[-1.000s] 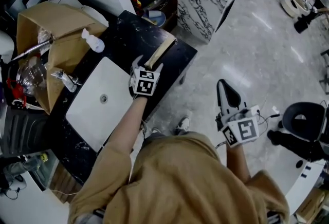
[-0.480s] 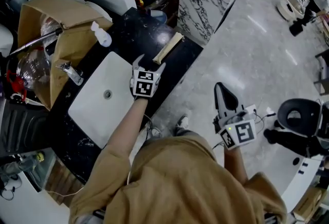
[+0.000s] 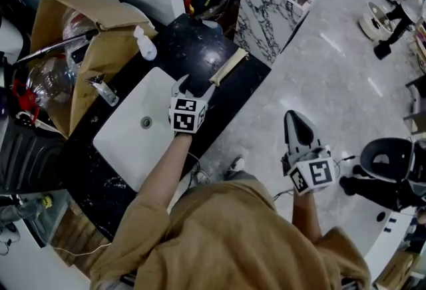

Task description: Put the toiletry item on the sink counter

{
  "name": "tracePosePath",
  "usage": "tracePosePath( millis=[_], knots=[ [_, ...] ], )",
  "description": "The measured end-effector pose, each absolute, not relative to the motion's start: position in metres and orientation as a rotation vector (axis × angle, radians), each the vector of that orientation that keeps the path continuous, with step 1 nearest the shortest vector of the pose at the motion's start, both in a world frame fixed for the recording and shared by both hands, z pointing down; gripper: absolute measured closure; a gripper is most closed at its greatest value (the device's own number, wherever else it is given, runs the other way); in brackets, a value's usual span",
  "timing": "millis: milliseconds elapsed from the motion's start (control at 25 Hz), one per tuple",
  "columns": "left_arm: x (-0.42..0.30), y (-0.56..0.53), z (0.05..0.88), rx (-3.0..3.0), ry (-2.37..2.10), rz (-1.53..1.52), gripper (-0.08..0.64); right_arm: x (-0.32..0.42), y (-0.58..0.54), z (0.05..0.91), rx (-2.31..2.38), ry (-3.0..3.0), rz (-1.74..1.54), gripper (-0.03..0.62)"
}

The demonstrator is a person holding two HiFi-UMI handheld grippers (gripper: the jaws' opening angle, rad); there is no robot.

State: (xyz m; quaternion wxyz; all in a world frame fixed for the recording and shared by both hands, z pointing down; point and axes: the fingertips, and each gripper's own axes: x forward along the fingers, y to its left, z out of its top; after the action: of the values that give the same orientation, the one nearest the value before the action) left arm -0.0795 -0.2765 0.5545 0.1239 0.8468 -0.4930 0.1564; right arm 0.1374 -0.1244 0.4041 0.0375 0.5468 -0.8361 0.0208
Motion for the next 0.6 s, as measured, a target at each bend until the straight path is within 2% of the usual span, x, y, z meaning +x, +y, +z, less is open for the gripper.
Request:
tracePosePath(
  millis=[120, 240, 360, 480, 600],
  knots=[
    [-0.090, -0.273, 0.541, 2.492, -1.448, 0.432, 0.241, 0.131, -0.130, 0.396, 1.686, -2.585, 0.064, 0.588],
    [-0.097, -0.273, 0.520, 2.526, -1.458, 0.395, 0.287, 0.116, -0.136, 0.387, 1.662, -2.662, 0.099, 0.588],
    [-0.101, -0.271, 0.498, 2.555, -1.460, 0.325, 0.369, 0.104, -0.140, 0.382, 1.633, -2.695, 0.089, 0.588],
    [-0.102, -0.270, 0.470, 2.599, -1.464, 0.244, 0.519, 0.103, -0.148, 0.376, 1.620, -2.702, 0.067, 0.588],
    [-0.105, -0.269, 0.433, 2.627, -1.484, 0.121, 0.551, 0.111, -0.159, 0.366, 1.625, -2.706, 0.034, 0.588]
  ],
)
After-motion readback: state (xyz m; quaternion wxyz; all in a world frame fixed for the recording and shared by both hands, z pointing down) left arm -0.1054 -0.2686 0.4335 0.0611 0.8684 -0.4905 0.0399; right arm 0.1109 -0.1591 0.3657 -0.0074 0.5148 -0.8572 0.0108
